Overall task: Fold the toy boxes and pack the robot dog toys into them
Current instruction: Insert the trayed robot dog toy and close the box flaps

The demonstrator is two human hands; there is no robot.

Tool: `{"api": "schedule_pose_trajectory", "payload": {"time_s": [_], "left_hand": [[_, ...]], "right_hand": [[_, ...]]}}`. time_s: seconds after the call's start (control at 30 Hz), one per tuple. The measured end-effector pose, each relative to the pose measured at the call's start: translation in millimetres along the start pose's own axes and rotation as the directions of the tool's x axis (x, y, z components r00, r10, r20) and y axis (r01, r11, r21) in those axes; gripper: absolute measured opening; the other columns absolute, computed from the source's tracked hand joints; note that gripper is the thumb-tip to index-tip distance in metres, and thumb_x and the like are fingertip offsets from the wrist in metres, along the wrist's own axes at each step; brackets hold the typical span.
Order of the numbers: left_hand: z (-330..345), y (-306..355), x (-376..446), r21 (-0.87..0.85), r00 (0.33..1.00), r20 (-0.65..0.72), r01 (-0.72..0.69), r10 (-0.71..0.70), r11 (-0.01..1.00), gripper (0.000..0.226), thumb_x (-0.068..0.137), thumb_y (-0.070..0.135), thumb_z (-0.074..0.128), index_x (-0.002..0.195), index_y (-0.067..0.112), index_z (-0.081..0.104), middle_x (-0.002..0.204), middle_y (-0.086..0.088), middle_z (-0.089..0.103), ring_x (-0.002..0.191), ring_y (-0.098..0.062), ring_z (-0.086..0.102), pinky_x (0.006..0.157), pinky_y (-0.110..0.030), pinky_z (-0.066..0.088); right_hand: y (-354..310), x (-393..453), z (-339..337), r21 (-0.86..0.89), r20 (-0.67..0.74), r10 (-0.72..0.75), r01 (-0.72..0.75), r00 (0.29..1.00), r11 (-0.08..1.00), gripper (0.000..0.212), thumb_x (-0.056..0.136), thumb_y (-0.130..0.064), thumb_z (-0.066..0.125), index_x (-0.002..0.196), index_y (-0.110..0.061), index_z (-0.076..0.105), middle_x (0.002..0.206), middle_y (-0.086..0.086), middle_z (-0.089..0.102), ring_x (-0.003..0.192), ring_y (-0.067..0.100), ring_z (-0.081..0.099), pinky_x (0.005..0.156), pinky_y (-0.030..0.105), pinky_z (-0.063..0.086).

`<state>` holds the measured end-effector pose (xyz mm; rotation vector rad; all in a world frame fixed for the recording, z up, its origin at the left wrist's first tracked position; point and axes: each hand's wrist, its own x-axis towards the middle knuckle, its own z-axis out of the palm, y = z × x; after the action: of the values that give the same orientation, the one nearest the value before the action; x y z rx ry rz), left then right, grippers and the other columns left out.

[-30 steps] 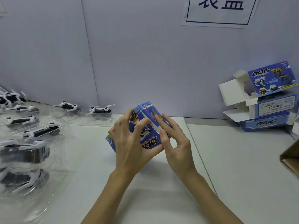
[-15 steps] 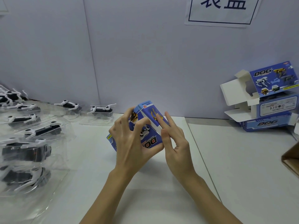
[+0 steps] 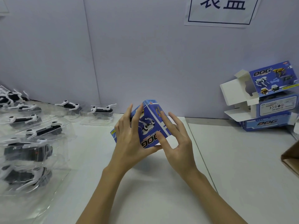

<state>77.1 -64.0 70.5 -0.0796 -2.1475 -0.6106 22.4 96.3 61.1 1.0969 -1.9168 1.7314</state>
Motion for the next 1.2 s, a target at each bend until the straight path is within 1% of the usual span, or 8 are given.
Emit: {"api": "schedule_pose_trajectory", "payload": {"time_s": [0.13, 0.3, 0.4, 0.53, 0.63, 0.8, 1.03, 1.2], "left_hand": [[2, 4, -1, -0.002, 0.999, -0.024, 0.04, -0.04, 0.999, 0.115, 0.071, 0.066, 0.078, 0.162, 0.018, 0.026, 0.16, -0.005, 0.035, 0.144, -0.027, 0.035, 0.113, -0.056, 0.037], [4, 2, -3, 0.025, 0.998, -0.055, 0.034, -0.033, 0.999, 0.114, 0.071, 0.066, 0.075, 0.163, 0.019, 0.027, 0.154, -0.005, 0.039, 0.138, -0.027, 0.039, 0.109, -0.055, 0.041], [7, 2, -4, 0.049, 0.997, -0.073, 0.036, -0.032, 0.998, 0.113, 0.071, 0.066, 0.077, 0.162, 0.018, 0.029, 0.153, -0.005, 0.04, 0.137, -0.028, 0.041, 0.109, -0.053, 0.04], [7, 3, -3, 0.063, 0.997, -0.077, 0.037, -0.032, 0.997, 0.113, 0.071, 0.064, 0.079, 0.162, 0.018, 0.029, 0.153, -0.006, 0.041, 0.136, -0.028, 0.041, 0.11, -0.053, 0.04], [8, 4, -4, 0.067, 0.999, -0.048, 0.013, -0.01, 0.998, 0.116, 0.07, 0.058, 0.087, 0.162, 0.017, 0.03, 0.155, -0.006, 0.04, 0.138, -0.028, 0.04, 0.113, -0.051, 0.037], [14, 11, -7, 0.117, 0.997, -0.028, -0.069, 0.072, 0.991, 0.113, 0.07, 0.059, 0.085, 0.16, 0.017, 0.031, 0.156, -0.008, 0.041, 0.141, -0.03, 0.041, 0.115, -0.048, 0.032], [16, 11, -8, 0.105, 0.995, -0.063, -0.065, 0.072, 0.992, 0.113, 0.069, 0.058, 0.086, 0.159, 0.02, 0.029, 0.155, -0.009, 0.041, 0.14, -0.031, 0.042, 0.116, -0.046, 0.031], [16, 3, -6, 0.053, 0.998, -0.026, -0.057, 0.059, 0.997, 0.111, 0.072, 0.062, 0.08, 0.162, 0.02, 0.03, 0.164, -0.005, 0.031, 0.151, -0.027, 0.031, 0.12, -0.058, 0.025]], "right_hand": [[2, -1, 2, 0.005, -0.026, -0.015, 0.015, 1.0, 1.0, 0.06, 0.094, -0.025, 0.066, 0.148, -0.039, 0.043, 0.157, -0.003, 0.041, 0.153, 0.018, 0.029, 0.086, 0.024, 0.061], [2, -1, 2, -0.036, 0.024, -0.003, 0.004, 1.0, 0.999, 0.057, 0.097, -0.024, 0.061, 0.151, -0.034, 0.042, 0.161, -0.002, 0.036, 0.153, 0.023, 0.027, 0.088, 0.041, 0.064], [4, 0, 1, -0.053, 0.045, 0.005, -0.003, 0.999, 0.999, 0.057, 0.098, -0.025, 0.06, 0.152, -0.031, 0.042, 0.162, -0.002, 0.034, 0.154, 0.023, 0.026, 0.088, 0.046, 0.064], [3, 0, -2, -0.042, 0.028, -0.022, 0.023, 0.999, 0.999, 0.057, 0.099, -0.032, 0.06, 0.153, -0.027, 0.045, 0.162, -0.004, 0.034, 0.153, 0.021, 0.029, 0.087, 0.036, 0.064], [2, 1, -3, -0.048, 0.024, -0.023, 0.024, 0.999, 0.999, 0.059, 0.098, -0.04, 0.061, 0.154, -0.036, 0.042, 0.163, -0.008, 0.033, 0.152, 0.018, 0.032, 0.086, 0.028, 0.063], [4, 1, -3, -0.054, -0.008, 0.042, -0.042, 0.999, 0.998, 0.058, 0.098, -0.034, 0.058, 0.153, -0.038, 0.039, 0.162, -0.005, 0.036, 0.146, 0.02, 0.042, 0.089, 0.04, 0.064], [4, 2, -1, -0.018, -0.007, 0.032, -0.033, 0.999, 0.999, 0.055, 0.098, -0.029, 0.057, 0.152, -0.028, 0.044, 0.162, -0.005, 0.036, 0.147, 0.017, 0.039, 0.092, 0.035, 0.063], [9, 3, -8, -0.087, 0.089, 0.034, -0.026, 0.995, 0.996, 0.06, 0.099, -0.036, 0.057, 0.154, -0.044, 0.032, 0.166, -0.006, 0.028, 0.148, 0.017, 0.039, 0.092, 0.034, 0.063]]}}
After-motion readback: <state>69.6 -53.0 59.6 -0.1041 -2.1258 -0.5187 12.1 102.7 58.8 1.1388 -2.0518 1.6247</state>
